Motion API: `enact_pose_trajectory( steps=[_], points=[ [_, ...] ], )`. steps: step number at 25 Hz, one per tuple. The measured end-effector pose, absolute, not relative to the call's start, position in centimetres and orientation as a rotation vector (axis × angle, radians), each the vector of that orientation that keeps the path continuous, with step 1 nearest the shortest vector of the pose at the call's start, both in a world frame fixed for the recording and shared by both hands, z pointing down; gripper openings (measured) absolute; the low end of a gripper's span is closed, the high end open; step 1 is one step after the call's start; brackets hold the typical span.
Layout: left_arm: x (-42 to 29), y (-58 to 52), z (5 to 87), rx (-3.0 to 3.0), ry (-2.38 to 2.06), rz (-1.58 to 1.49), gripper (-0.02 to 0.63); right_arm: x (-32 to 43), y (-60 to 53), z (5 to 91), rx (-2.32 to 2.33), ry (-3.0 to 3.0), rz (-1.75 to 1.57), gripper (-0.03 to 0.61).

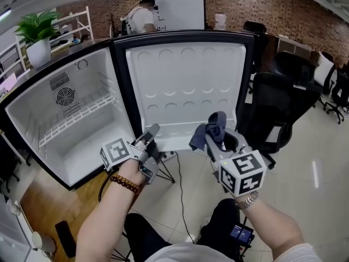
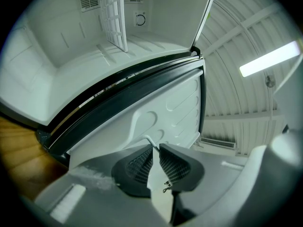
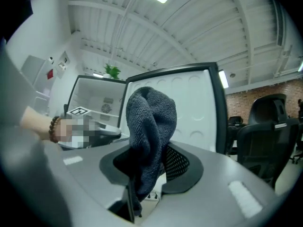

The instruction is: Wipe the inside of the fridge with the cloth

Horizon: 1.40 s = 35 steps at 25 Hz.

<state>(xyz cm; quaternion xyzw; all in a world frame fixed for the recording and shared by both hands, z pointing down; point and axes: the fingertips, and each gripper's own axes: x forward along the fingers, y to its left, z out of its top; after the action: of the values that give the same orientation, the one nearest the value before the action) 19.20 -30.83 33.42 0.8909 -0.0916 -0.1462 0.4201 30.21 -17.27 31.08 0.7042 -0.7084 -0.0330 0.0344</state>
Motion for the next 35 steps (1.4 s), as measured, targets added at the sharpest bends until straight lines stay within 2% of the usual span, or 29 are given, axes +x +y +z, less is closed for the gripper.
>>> enact_pose_trajectory(
  steps=[6,15,24,35],
  points=[
    [19.2,-30.8,33.5,2.214,-0.222,-0.334,0.049,23.9,-24.1,37.5,1.937,-2.255,0.086,0.126],
    [18.6,-30.8,33.6,2.207,-0.248,-0.242,0.042,20.0,-30.4,38.7,1.804,-2.329,0.081,0.126],
    [17.3,-31.5,33.1,2.230,-0.308,-0.219,0.005,18.1,-33.0,39.6,1.708,-2.365,0.168,0.126],
    [16.9,-31.4,34.1,2.236,-0.312,-0.198,0.005,18.6,-33.6,41.7,1.752,-2.266,0.248,0.121]
  ],
)
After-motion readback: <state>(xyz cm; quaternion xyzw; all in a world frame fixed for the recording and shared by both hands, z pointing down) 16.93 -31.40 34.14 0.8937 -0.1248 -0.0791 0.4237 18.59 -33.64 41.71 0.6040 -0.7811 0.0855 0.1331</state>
